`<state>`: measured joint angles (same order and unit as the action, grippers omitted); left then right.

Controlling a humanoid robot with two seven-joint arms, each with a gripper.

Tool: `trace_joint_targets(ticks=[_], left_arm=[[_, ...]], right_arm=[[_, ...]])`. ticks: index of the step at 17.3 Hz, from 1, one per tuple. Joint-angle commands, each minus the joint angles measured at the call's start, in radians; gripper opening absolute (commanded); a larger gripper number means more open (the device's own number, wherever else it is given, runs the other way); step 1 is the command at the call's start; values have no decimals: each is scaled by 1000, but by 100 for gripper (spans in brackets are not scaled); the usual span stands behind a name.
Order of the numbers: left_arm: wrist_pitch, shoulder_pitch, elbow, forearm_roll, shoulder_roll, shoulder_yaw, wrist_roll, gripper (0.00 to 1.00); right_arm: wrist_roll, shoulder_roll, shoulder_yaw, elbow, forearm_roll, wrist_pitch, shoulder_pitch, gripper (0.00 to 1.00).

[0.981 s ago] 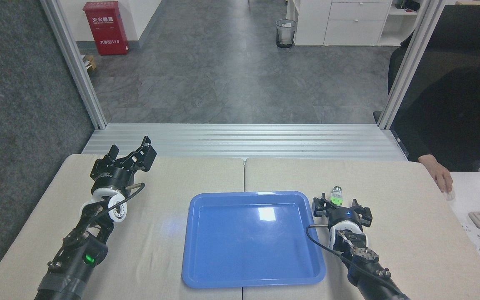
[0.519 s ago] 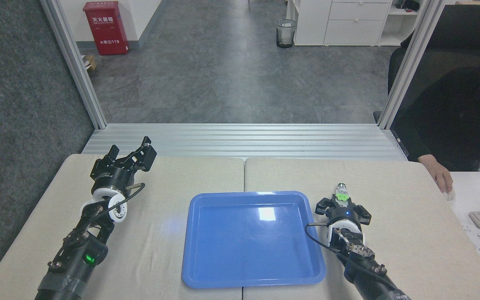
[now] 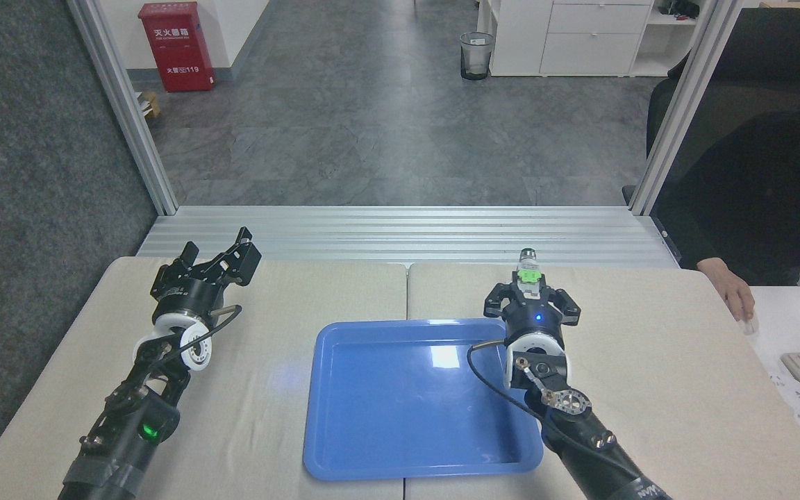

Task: Pick up switch part and place in tray
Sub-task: 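Lift the switch part and carry it over the blue tray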

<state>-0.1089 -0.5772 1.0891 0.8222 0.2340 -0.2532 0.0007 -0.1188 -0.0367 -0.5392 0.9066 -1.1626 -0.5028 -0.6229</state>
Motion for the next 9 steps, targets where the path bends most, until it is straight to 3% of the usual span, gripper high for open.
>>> trace_joint_targets(ticks=[1,5,9], left_arm=[[0,-1,0,0,-1,0,1,100],[0,0,0,0,1,0,1,100],[0,-1,0,0,1,0,1,100]], right_arm=[[-66,43,-307,426,-153,29,178,0],[-104,40,-314,422,-157,27,302,0],[-120,32,-320,408,-160,29,330,0]])
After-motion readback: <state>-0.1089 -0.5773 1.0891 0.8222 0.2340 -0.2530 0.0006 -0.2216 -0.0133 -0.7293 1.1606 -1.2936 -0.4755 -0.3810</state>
